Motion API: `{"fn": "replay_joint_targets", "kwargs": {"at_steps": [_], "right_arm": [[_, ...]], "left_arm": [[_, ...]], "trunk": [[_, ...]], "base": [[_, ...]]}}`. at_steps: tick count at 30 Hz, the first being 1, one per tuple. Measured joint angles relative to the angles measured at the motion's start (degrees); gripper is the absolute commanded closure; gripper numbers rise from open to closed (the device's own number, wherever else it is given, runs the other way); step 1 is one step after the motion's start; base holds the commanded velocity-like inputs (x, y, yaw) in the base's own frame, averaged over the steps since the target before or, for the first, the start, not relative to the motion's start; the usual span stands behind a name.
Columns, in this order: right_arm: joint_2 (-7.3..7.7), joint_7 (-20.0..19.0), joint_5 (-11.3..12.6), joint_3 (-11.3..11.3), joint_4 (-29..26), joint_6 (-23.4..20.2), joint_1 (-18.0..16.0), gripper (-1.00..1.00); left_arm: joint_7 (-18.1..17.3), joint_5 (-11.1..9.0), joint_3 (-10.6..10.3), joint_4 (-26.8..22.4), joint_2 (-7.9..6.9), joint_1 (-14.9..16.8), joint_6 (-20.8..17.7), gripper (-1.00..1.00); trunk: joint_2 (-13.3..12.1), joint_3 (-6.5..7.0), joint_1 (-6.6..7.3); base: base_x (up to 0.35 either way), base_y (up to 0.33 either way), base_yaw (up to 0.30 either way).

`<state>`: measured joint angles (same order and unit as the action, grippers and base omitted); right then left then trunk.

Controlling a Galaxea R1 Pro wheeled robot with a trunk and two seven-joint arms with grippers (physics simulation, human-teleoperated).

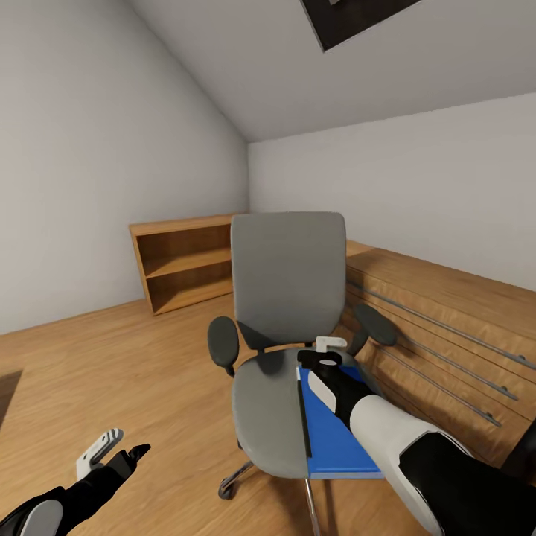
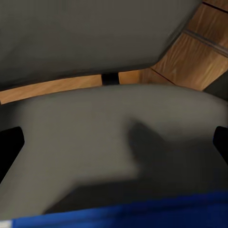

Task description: In the bedroom, organize the workspace by keeping the computer under the desk, ensuring the monitor is on the desk, placing the keyboard on the desk next to the monitor, placing the mouse on the desk next to the keyboard, moving the folder from the swivel chair onto the desk next to the mouse, stacking the notebook on top of the folder with the pen on top of the notebook, and positioning the swivel chair next to the desk.

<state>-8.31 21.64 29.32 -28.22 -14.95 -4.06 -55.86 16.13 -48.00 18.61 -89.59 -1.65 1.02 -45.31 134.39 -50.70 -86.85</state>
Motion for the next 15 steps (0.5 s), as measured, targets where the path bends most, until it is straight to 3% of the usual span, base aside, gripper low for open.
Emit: {"fn": "replay_joint_targets", "kwargs": {"at_steps": [9, 15], "right_arm": [[-0.06, 0.01, 0.01, 0.05, 0.04, -1.34, 0.00, -1.00], [0.01, 0.08, 0.20, 0.46, -0.37, -9.55, 0.00, -1.00]], "left_arm": [[-0.01, 0.00, 0.04, 0.00, -0.02, 0.00, 0.06, -1.00], [-0.01, 0.00, 0.07, 0.00, -0.02, 0.00, 0.07, -1.00]], "trunk": [[0.00, 0.00, 0.00], [0.00, 0.00, 0.00]], "base": [[0.120, 0.000, 0.000], [0.009, 0.000, 0.000]]}}
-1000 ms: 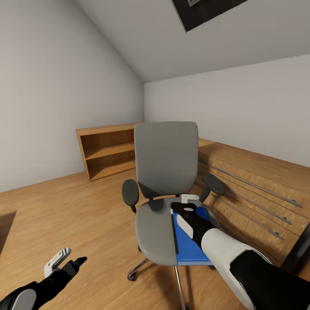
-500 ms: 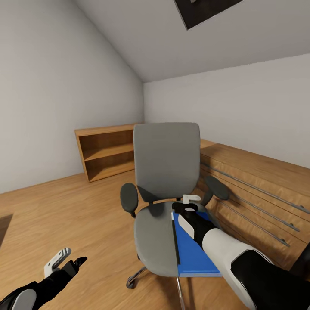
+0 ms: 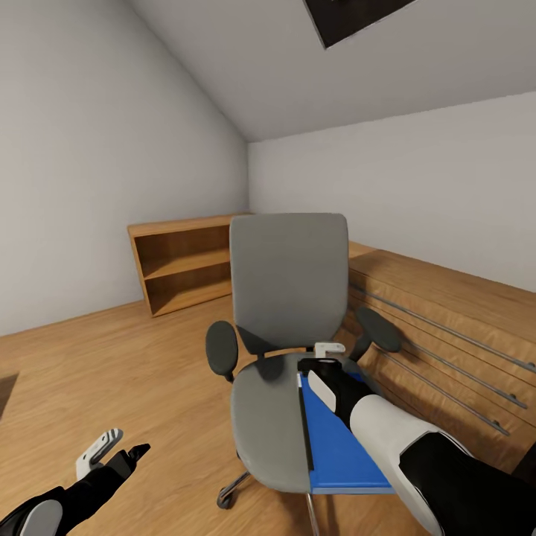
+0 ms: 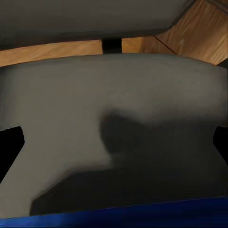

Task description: In the bedroom, organize the workspace by keeping the computer under the desk, ensuring the monitor is on the desk, placing the keyboard on the desk next to the monitor, placing the mouse on the desk next to the keyboard, moving the folder from the swivel chair onto the desk next to the mouse, stacking the notebook on top of the folder with the pen on top of the notebook, and positioning the swivel chair next to the desk.

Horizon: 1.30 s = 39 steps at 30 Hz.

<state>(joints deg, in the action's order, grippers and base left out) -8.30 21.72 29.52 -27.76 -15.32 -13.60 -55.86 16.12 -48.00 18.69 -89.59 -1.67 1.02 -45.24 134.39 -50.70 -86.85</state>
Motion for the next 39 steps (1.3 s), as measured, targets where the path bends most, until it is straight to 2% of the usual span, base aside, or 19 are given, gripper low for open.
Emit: {"fn": "replay_joint_targets", "kwargs": {"at_steps": [12, 22, 26, 31, 36, 39], "right_arm": [[0.00, 0.09, 0.10, 0.11, -1.43, -5.54, 0.00, -1.00], [0.00, 0.12, 0.07, 0.11, -1.54, -6.24, 0.00, -1.00], [0.06, 0.04, 0.05, 0.11, -1.62, -8.48, 0.00, -1.00], [1.11, -0.01, 0.11, 0.20, -1.63, -8.86, 0.00, -1.00], [1.40, -0.03, 0.13, 0.23, -1.63, -8.88, 0.00, -1.00], [1.46, -0.05, 0.09, 0.23, -1.64, -8.88, 0.00, -1.00]], "left_arm": [[0.00, 0.00, 0.00, 0.00, 0.01, 0.00, -0.02, -1.00], [-0.08, 0.00, 0.04, 0.00, 0.03, 0.00, 0.01, -1.00], [-0.17, -0.02, 0.18, 0.00, 0.00, 0.00, -0.07, -1.00], [-0.07, -0.07, 0.45, 0.00, -0.06, 0.00, -0.08, -1.00], [0.04, -0.07, 0.50, 0.00, -0.05, 0.00, -0.01, -1.00], [0.07, -0.02, 0.51, -0.04, -0.06, 0.00, 0.00, -1.00]], "trunk": [[0.00, 0.00, 0.00], [0.00, 0.00, 0.01], [0.00, 0.00, 0.00], [0.00, 0.00, 0.00], [0.00, 0.00, 0.00], [1.19, -0.53, -0.65]], "base": [[0.000, 0.000, 0.000], [0.057, 0.000, 0.000], [0.018, 0.000, 0.000], [0.003, 0.000, 0.000], [0.000, 0.000, 0.000], [0.000, 0.000, 0.000]]}}
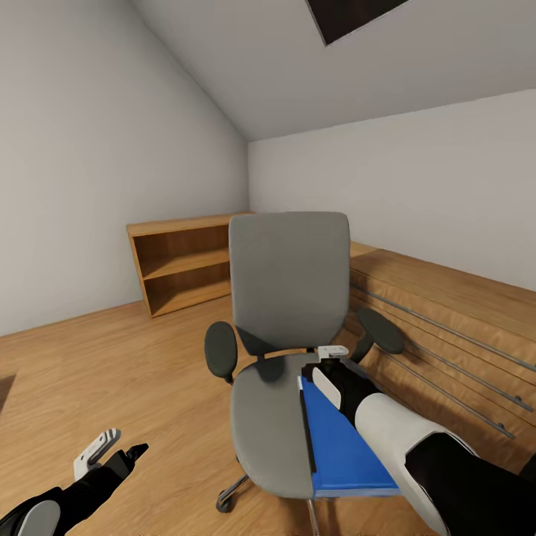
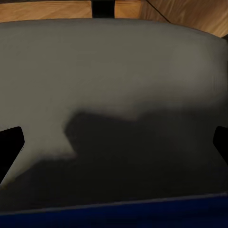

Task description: In the bedroom, organize the workspace by keeping the computer under the desk, ensuring the monitor is on the desk, placing the keyboard on the desk next to the monitor, placing the mouse on the desk next to the keyboard, moving the folder from the swivel chair onto the desk next to the mouse, stacking the notebook on top of the folder with the pen on top of the notebook, and positioning the swivel chair next to the desk.

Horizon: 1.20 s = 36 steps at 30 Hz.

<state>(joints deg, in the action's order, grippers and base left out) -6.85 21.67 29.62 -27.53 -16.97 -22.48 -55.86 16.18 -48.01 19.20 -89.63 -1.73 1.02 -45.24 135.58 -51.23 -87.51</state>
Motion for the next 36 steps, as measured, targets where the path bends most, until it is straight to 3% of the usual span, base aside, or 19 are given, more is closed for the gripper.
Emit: {"fn": "replay_joint_targets", "kwargs": {"at_steps": [12, 36], "right_arm": [[-0.03, -0.01, 0.04, 0.01, 0.01, -0.01, 0.00, -1.00], [-0.13, -0.01, 0.04, -0.03, -0.02, -0.01, 0.00, -1.00]], "left_arm": [[-0.22, -0.04, 0.15, -0.05, 0.00, 0.00, 0.01, -1.00], [-0.16, -0.04, 0.20, -0.05, 0.06, 0.00, 0.01, -1.00]], "trunk": [[0.01, -0.01, -0.01], [0.01, -0.01, -0.01]], "base": [[-0.002, 0.000, 0.000], [-0.098, 0.000, 0.000]]}}
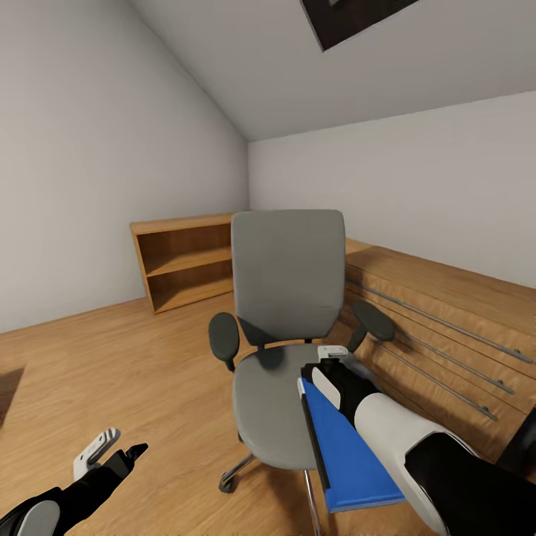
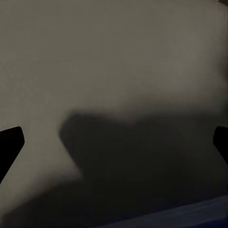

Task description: In the bedroom, organize the workspace by keeping the computer under the desk, ensuring the monitor is on the desk, placing the keyboard on the desk next to the monitor, placing the mouse on the desk next to the keyboard, moving the folder from the swivel chair onto the desk next to the mouse, stacking the notebook on top of the folder with the pen on top of the notebook, and positioning the swivel chair next to the desk.

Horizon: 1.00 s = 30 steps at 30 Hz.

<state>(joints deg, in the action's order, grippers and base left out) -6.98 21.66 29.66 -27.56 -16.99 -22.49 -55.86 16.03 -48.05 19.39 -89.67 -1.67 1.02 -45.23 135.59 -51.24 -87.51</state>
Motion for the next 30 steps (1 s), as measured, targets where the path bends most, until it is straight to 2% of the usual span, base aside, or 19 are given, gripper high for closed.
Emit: {"fn": "replay_joint_targets", "kwargs": {"at_steps": [6, 10, 30], "right_arm": [[-0.06, 0.00, 0.07, 0.01, -0.22, 0.56, 0.00, -1.00], [0.05, 0.00, 0.06, -0.04, -3.09, 0.61, 0.00, -1.00], [0.16, 0.20, 0.03, -0.13, -11.10, 0.31, 1.26, -1.00]], "left_arm": [[0.00, 0.02, -0.02, 0.02, 0.00, 0.00, 0.00, -1.00], [0.00, 0.04, -0.07, 0.01, 0.00, 0.00, 0.00, -1.00], [0.00, 0.05, -0.09, 0.08, 0.01, 0.00, 0.00, -1.00]], "trunk": [[0.00, 0.00, 0.00], [0.00, 0.10, 0.00], [0.00, 1.80, 0.00]], "base": [[-0.002, 0.000, 0.000], [0.000, 0.000, -0.012], [0.000, 0.000, -0.019]]}}
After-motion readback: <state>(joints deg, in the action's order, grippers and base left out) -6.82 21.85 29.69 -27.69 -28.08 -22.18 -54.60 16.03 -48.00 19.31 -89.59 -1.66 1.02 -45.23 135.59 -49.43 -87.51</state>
